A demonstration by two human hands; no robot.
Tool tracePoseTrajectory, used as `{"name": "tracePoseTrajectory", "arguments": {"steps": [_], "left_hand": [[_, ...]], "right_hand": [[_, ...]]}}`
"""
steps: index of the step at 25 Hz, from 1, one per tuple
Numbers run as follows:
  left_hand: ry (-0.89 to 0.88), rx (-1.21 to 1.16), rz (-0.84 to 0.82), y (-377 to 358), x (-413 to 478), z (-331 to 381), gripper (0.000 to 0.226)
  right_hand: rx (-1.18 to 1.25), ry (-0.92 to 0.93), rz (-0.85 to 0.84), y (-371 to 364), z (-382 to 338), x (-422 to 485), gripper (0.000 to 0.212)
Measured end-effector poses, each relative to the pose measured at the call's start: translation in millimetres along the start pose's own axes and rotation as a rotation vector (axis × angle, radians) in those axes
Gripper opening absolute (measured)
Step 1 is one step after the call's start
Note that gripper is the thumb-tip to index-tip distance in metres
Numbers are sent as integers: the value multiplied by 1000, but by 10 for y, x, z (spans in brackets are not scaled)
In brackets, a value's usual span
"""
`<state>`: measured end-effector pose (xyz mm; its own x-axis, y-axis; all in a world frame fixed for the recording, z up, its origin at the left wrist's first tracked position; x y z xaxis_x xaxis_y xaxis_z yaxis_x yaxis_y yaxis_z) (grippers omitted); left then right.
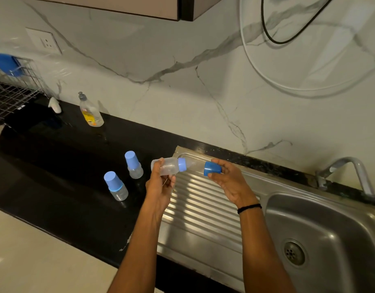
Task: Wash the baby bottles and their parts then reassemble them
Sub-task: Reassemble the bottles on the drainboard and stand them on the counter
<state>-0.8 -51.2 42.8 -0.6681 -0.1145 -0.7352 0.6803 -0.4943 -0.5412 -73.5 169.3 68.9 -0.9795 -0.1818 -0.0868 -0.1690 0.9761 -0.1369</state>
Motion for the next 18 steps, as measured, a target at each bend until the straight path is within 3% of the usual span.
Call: {"name": "tracePoseTrajectory", "arguments": {"steps": [2,9,18], "left_hand": [[20,17,-20,-12,10,-29,46],[22,151,4,-59,-67,-138,32],[6,154,-47,-35,-49,-92,38]], "right_hand": [[16,10,-54,-85,-8,-9,47],[-37,73,-164,-323,-29,11,48],[-106,100,-189,-375,-99,-18,45]]}}
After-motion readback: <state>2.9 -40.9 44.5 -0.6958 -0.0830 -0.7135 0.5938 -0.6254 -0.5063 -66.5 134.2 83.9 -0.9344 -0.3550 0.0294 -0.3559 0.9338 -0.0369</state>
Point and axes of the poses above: each hand's wrist, its own x-axis towards the middle knuckle, its own y-axis out of the back of the hand, z = x × y, the point moved 9 cm from there along x, towards the middle knuckle, and after that the axes turned 11 degrees about y, right-handed, at the moved point
